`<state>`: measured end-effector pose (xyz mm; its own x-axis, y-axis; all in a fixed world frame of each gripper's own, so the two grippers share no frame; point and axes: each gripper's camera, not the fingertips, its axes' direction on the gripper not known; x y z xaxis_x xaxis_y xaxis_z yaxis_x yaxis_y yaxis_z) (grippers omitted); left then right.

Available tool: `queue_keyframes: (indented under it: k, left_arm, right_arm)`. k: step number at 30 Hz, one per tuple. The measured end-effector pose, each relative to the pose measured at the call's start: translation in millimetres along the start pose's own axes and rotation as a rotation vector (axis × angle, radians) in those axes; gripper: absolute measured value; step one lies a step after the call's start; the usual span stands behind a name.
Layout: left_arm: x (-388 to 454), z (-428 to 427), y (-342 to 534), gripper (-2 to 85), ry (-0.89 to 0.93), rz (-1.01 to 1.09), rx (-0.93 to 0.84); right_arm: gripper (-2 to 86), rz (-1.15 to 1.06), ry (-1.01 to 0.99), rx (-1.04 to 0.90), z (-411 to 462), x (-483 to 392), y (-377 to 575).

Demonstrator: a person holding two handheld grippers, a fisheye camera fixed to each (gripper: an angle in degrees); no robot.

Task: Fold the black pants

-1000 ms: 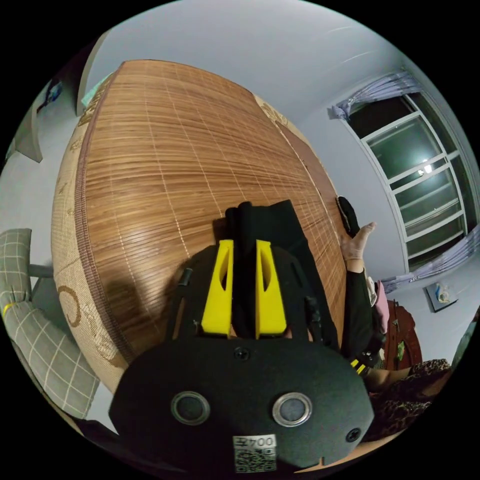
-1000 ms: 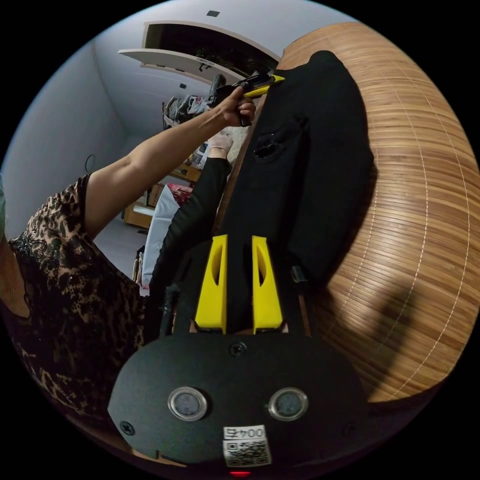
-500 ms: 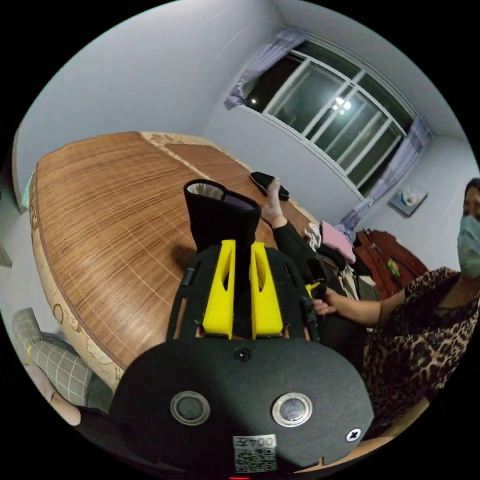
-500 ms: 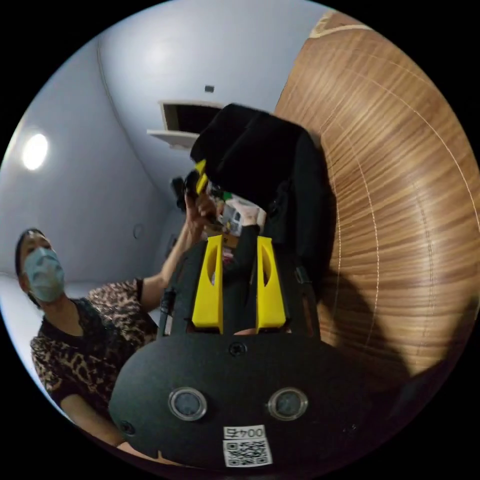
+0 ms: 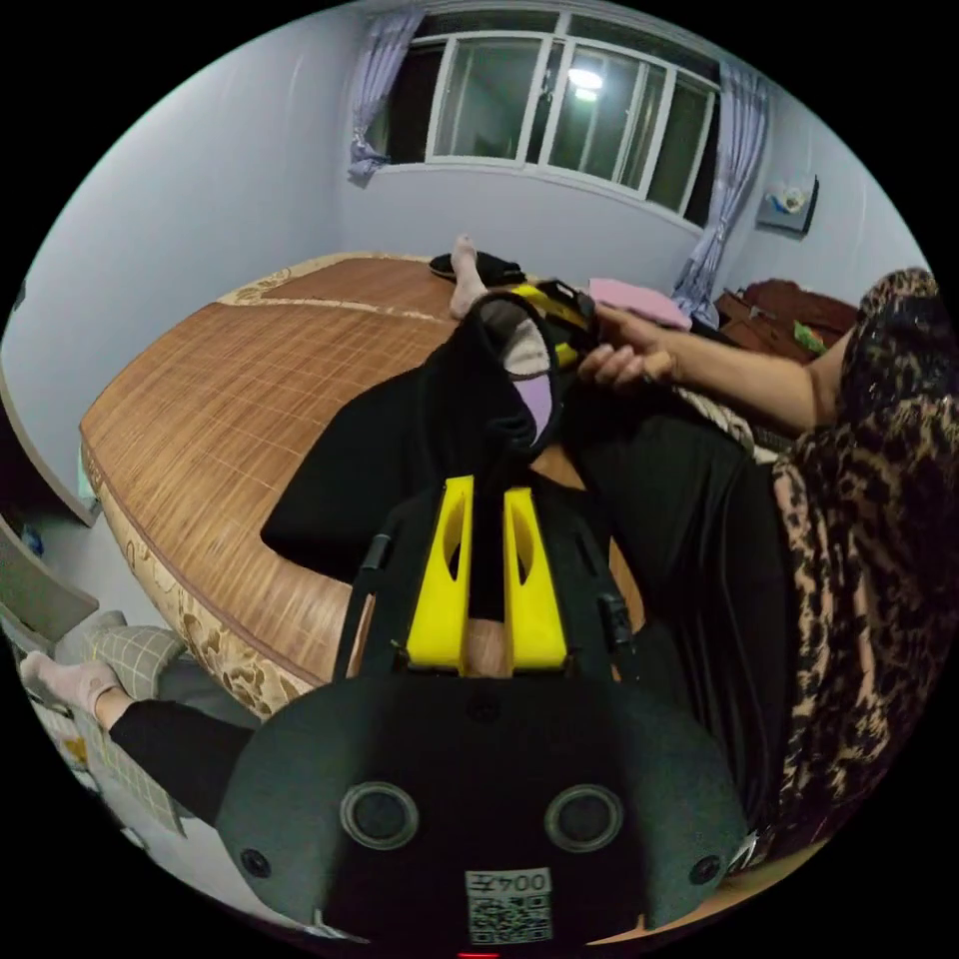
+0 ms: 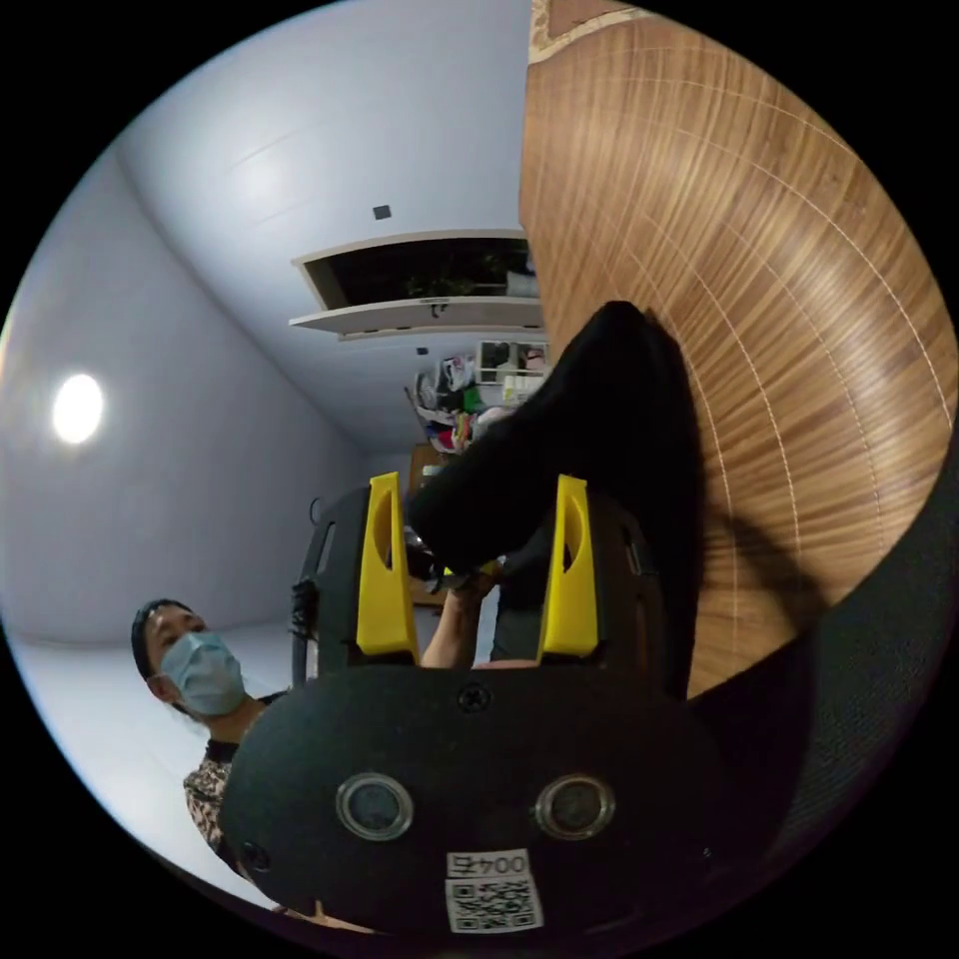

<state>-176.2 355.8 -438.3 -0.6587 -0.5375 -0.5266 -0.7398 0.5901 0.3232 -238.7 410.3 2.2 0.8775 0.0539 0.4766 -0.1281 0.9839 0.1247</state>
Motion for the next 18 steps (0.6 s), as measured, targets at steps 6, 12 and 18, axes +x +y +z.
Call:
queue_keyframes:
  k: [6,12,18]
  left_arm:
    - [64,49,34,0.3,-0.068,0.054,-0.088]
    - [90,64,54,0.3,-0.056,0.016,-0.038]
    - [117,69,59,0.3,-0.101,0.069,-0.037]
  right_arm:
    - [20.8,0.122,0.218,-0.074,24,12,8]
    - [15.9,0.158,0.331,-0.182,62,19,17]
    - [7.7,0.010,0.428,-0.287,104,-30,15]
